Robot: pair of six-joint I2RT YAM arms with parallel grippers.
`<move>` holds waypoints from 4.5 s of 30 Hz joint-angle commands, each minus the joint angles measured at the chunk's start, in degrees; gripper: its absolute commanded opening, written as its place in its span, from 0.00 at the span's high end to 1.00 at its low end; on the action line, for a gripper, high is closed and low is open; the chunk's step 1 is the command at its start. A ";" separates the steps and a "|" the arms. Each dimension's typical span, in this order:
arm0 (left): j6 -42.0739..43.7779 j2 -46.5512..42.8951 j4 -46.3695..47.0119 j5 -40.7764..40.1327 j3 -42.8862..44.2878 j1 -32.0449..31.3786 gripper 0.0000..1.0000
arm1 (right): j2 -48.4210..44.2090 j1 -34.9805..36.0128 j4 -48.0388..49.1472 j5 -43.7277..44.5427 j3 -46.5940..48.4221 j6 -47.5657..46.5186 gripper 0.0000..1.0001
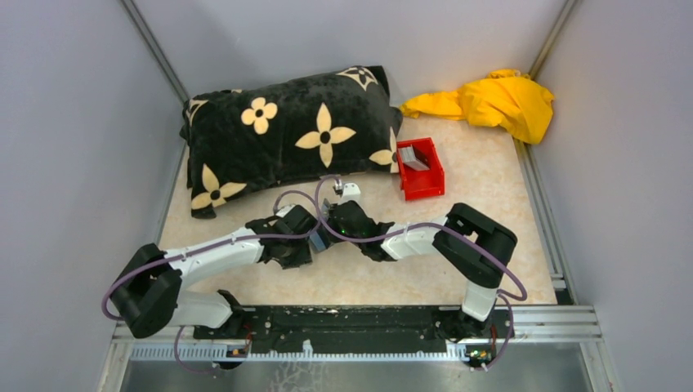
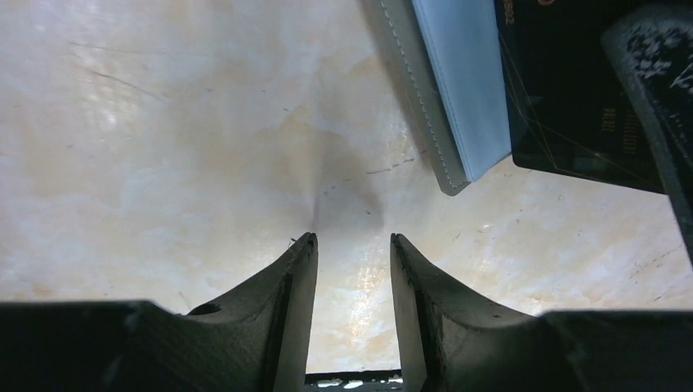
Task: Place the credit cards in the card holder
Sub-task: Open the card holder at the center of the board.
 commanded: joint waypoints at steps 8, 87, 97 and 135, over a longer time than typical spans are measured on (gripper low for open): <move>-6.60 -6.93 -0.01 -12.98 0.11 -0.13 0.46 | 1.79 0.91 -4.07 -2.20 -0.99 -0.30 1.00; -11.76 0.56 23.74 -12.29 -4.20 3.21 0.88 | 1.78 0.89 -2.35 -4.52 -2.19 0.18 1.00; -11.77 2.01 23.30 -12.09 -4.17 3.30 0.87 | 1.95 0.84 -1.87 -5.25 -2.18 0.24 1.00; -11.59 18.23 20.26 -8.53 -4.21 5.04 0.93 | -7.83 -8.68 -1.61 -6.88 -2.81 -4.34 1.00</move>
